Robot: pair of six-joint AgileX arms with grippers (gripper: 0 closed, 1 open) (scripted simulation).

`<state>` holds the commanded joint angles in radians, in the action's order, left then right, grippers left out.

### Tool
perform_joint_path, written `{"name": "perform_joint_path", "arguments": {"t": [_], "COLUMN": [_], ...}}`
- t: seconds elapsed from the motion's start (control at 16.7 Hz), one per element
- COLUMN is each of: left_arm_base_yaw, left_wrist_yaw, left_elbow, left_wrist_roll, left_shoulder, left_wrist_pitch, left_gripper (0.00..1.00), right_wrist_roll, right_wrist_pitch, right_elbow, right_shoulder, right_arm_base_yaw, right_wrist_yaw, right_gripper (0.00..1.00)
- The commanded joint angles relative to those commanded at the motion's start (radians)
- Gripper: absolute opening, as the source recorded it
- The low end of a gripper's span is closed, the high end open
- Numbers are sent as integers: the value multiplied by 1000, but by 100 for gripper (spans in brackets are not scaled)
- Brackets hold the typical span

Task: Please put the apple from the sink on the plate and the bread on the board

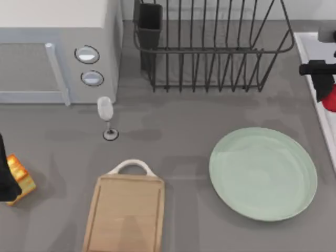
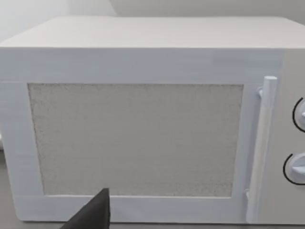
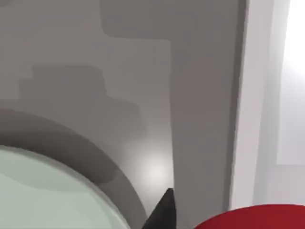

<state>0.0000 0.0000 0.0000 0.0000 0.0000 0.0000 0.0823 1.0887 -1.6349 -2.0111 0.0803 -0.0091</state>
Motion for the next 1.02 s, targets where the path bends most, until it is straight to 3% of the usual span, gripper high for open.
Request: {"name": "perform_joint_path", "arguments": {"t": [0.54, 0.96, 1.02], "left_arm_base_yaw": [0, 0, 0], "left_wrist_yaw": [0, 0, 0], "left_elbow": [0, 0, 0], "left_wrist_roll": [0, 0, 0], "left_shoulder": [0, 0, 0], "left_wrist_pitch": [0, 0, 0], "left_gripper": [100, 100, 100], "right_wrist_roll": [377, 414, 414], "right_wrist_pitch": [133, 147, 147], "right_elbow": [100, 110, 110], "right_shoulder": [140, 151, 151], "right_arm_base_yaw": [367, 402, 402], "right_wrist_yaw": [8, 10, 10], "right_gripper": [0, 0, 8]}}
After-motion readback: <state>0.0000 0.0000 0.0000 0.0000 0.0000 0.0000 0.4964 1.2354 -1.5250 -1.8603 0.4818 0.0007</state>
